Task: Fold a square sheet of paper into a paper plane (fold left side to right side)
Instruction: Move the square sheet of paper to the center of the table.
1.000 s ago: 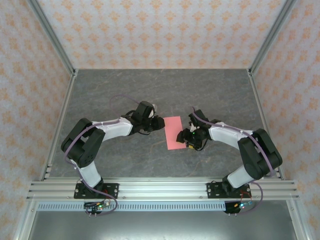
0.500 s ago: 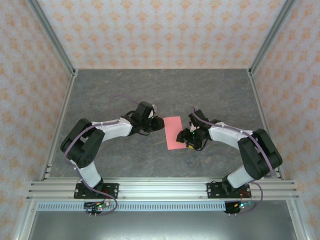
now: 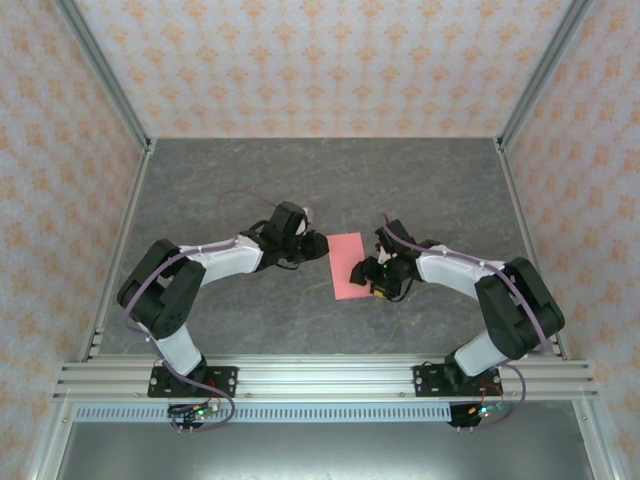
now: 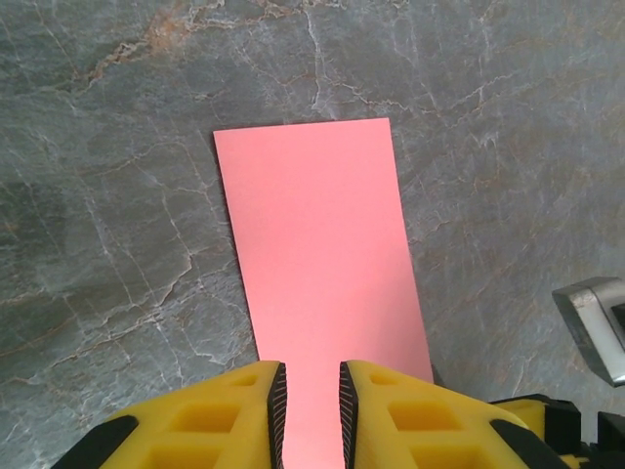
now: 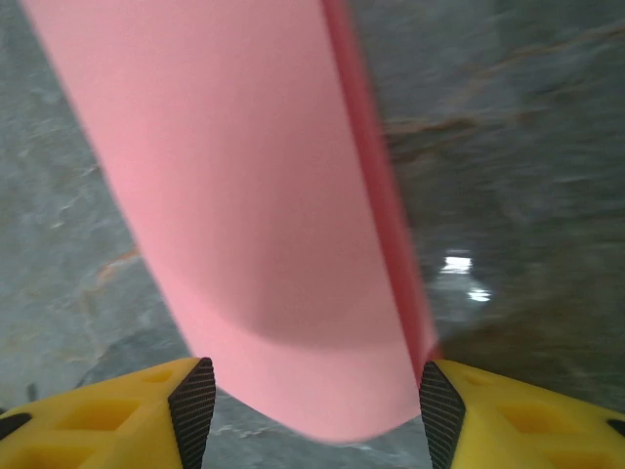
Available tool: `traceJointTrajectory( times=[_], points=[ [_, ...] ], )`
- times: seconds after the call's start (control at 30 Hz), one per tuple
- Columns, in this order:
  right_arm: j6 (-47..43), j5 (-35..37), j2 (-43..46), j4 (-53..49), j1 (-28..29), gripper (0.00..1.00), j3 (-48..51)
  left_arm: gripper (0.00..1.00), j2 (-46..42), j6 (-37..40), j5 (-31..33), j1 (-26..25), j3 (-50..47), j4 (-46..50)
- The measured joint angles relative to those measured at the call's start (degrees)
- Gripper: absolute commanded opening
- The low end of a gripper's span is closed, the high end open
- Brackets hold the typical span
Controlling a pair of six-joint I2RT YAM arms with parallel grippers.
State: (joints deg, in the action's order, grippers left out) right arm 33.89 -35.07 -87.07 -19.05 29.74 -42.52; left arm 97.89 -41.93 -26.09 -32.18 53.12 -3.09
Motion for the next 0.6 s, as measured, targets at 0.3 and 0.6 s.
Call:
traceJointTrajectory(
  times=[0.3, 0.6],
  points=[
    [0.6, -2.8, 0.0, 4.6, 1.1, 0.62, 0.0, 0.25, -1.2, 0.9, 1.0, 0.0, -0.4, 1.3],
    [-0.6, -5.3, -4.1, 6.5, -0.7, 0.64, -2.3, 0.29, -10.3, 3.0, 3.1, 0.0, -2.7, 2.4]
  ],
)
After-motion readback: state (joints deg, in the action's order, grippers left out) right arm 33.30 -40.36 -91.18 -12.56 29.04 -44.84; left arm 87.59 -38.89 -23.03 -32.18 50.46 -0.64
